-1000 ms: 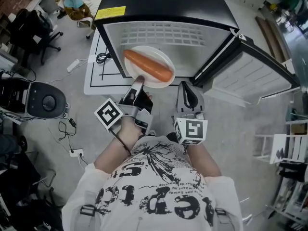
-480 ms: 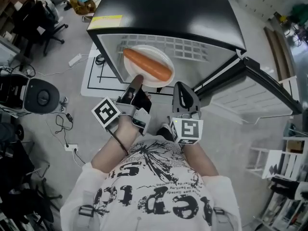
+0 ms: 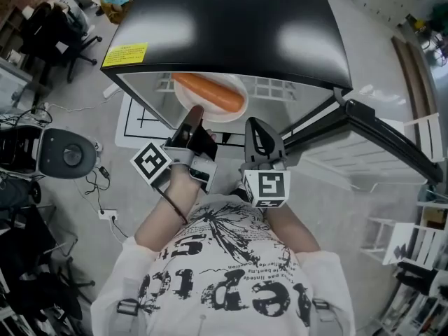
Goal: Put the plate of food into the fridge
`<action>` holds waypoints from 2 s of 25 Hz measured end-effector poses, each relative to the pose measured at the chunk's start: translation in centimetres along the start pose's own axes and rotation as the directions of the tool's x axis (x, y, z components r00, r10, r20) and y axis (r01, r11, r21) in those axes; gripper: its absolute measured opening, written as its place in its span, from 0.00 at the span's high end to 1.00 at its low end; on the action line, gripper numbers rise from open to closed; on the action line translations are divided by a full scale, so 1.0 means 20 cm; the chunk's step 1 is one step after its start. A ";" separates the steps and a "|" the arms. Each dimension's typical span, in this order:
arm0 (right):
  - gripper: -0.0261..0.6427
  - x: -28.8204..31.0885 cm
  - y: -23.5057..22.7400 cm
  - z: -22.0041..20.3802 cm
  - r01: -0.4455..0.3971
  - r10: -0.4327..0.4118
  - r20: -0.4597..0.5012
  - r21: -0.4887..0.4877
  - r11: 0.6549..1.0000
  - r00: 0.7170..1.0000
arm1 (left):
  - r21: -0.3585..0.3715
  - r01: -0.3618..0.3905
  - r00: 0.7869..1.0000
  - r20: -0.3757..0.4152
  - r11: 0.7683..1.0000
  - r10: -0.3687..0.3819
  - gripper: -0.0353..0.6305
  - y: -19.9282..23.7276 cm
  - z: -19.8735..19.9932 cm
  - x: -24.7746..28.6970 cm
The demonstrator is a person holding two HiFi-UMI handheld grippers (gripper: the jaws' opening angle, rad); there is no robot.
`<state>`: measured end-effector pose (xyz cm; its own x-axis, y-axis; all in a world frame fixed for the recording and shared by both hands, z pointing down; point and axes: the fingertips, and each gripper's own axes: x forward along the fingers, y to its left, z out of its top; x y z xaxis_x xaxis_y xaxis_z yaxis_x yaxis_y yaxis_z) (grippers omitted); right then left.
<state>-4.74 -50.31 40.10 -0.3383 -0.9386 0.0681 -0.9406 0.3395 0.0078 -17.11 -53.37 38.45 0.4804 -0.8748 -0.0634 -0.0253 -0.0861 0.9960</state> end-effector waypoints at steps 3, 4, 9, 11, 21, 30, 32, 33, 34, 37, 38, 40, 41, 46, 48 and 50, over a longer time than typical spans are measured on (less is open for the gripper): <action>0.96 0.03 -0.04 -0.02 -0.010 0.010 -0.007 0.008 1.000 1.000 | 0.001 -0.012 1.000 0.011 1.000 0.012 0.91 0.01 -0.01 0.04; 0.96 0.04 -0.05 -0.02 -0.013 0.013 -0.009 0.010 1.000 1.000 | -0.002 -0.015 1.000 0.015 1.000 0.015 0.91 0.01 -0.01 0.06; 0.96 0.08 -0.07 -0.04 -0.030 0.031 -0.020 0.017 0.999 0.999 | -0.012 -0.035 0.998 0.058 0.999 0.036 0.91 0.02 -0.01 0.10; 0.96 0.08 -0.09 -0.04 -0.035 0.035 -0.021 0.015 0.999 0.999 | -0.005 -0.045 0.996 0.079 0.999 0.045 0.91 0.02 -0.01 0.11; 0.96 0.08 -0.13 -0.06 -0.049 0.049 -0.026 0.007 0.999 0.998 | -0.022 -0.062 0.991 0.121 0.998 0.064 0.90 0.01 -0.01 0.18; 0.96 0.11 -0.13 -0.08 -0.067 0.067 -0.046 0.000 0.998 0.997 | -0.038 -0.057 0.986 0.153 0.998 0.062 0.89 0.01 0.00 0.21; 0.96 0.12 -0.13 -0.08 -0.069 0.069 -0.053 -0.004 0.998 0.996 | -0.042 -0.054 0.985 0.160 0.998 0.060 0.89 0.00 -0.01 0.21; 0.96 0.12 -0.13 -0.09 -0.071 0.071 -0.056 -0.006 0.997 0.996 | -0.042 -0.051 0.985 0.162 0.998 0.058 0.89 -0.01 -0.01 0.21; 0.96 0.12 -0.12 -0.09 -0.074 0.073 -0.058 -0.009 0.997 0.996 | -0.042 -0.049 0.985 0.162 0.998 0.055 0.89 -0.01 -0.01 0.21; 0.96 0.14 -0.10 -0.09 -0.082 0.081 -0.061 -0.017 0.997 0.995 | -0.044 -0.038 0.988 0.150 0.998 0.045 0.89 -0.01 -0.01 0.21; 0.96 0.14 -0.09 -0.09 -0.083 0.082 -0.062 -0.019 0.996 0.995 | -0.044 -0.034 0.989 0.144 0.998 0.040 0.89 -0.01 0.00 0.21; 0.96 0.14 -0.07 -0.09 -0.083 0.082 -0.063 -0.020 0.996 0.995 | -0.040 -0.021 0.991 0.130 0.999 0.026 0.88 -0.01 -0.01 0.21; 0.96 0.14 -0.07 -0.09 -0.084 0.082 -0.063 -0.020 0.996 0.995 | -0.038 -0.012 0.992 0.122 0.999 0.017 0.88 -0.01 -0.01 0.21; 0.96 0.13 -0.05 -0.09 -0.076 0.074 -0.059 -0.024 0.997 0.995 | -0.032 0.049 0.993 0.108 0.998 -0.046 0.87 -0.03 -0.01 0.22; 0.96 0.11 -0.05 -0.08 -0.071 0.070 -0.056 -0.029 0.997 0.996 | -0.004 0.085 0.991 0.104 0.996 -0.084 0.80 -0.06 -0.02 0.21; 0.96 0.10 -0.04 -0.07 -0.067 0.065 -0.051 -0.031 0.997 0.997 | 0.013 0.113 0.988 0.104 0.993 -0.114 0.68 -0.09 -0.02 0.20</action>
<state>-4.66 -52.34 41.59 -0.3966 -0.9102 0.1194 -0.9146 0.4030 0.0342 -14.73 -56.46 36.43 0.3862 -0.9041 -0.1829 0.0178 -0.1909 0.9814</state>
